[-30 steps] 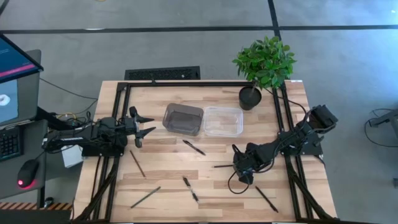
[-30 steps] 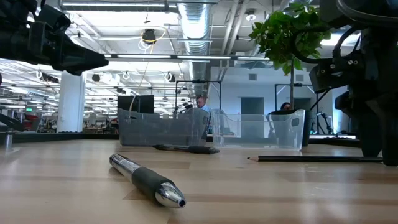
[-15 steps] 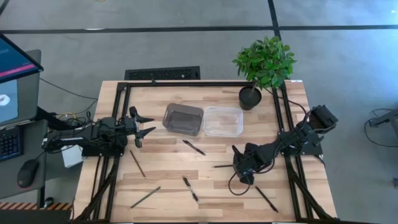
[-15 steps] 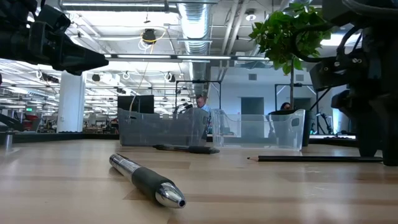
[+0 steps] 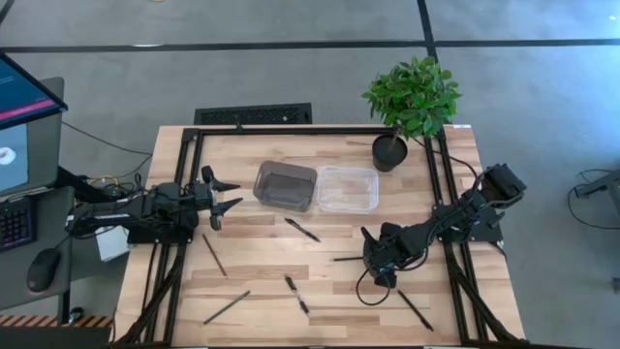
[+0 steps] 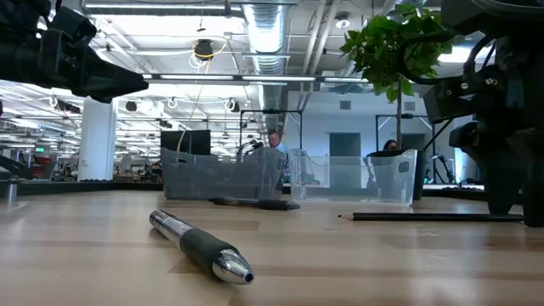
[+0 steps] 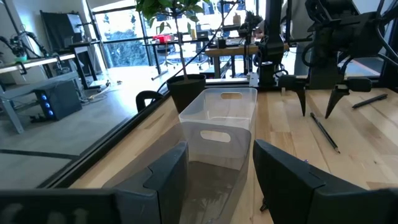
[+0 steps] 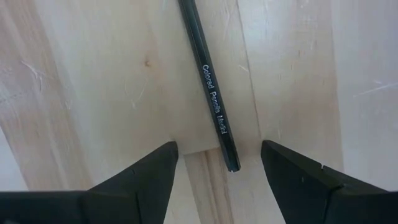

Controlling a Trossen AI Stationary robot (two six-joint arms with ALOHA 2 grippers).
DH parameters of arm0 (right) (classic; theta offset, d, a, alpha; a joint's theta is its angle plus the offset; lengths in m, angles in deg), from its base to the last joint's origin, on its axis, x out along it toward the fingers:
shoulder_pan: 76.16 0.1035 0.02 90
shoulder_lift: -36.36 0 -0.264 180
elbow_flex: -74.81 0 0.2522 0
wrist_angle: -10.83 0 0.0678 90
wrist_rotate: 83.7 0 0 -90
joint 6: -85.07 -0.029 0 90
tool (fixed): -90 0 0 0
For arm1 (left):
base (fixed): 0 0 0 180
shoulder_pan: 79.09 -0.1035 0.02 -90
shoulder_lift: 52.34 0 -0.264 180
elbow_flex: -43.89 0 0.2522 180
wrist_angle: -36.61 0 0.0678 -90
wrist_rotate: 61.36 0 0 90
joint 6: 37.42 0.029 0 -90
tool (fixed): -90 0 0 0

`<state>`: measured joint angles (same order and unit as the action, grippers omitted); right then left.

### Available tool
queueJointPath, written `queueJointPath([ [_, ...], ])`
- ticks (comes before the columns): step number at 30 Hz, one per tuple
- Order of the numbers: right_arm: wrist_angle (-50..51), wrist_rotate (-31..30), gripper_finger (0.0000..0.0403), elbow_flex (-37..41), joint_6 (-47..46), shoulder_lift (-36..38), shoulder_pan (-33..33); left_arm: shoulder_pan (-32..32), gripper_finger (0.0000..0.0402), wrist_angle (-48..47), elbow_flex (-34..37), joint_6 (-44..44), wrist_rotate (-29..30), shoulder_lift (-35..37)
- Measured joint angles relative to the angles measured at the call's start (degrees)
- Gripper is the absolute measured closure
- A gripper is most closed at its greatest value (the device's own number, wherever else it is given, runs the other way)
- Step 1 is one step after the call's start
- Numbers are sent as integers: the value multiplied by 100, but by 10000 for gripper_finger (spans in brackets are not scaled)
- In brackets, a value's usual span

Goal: Sort pens & pencils
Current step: Put the black colored pencil into the transparent bin

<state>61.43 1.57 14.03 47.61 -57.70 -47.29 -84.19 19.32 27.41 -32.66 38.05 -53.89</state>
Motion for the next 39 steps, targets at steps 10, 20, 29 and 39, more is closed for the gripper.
queueJointPath([
  [10, 35, 28, 138, -4, -145, 0, 0, 0, 228, 7, 1, 116, 0, 1],
  [20, 144, 154, 138, -13, -848, 0, -2, -1, 228, 4, 2, -338, 0, 1],
  [29, 150, 271, 138, -13, -1539, 1, -7, -1, 228, 2, 2, -428, 0, -1],
  [39, 205, 373, 138, -9, -852, 2, -5, -1, 228, -6, 2, -350, 0, 1],
])
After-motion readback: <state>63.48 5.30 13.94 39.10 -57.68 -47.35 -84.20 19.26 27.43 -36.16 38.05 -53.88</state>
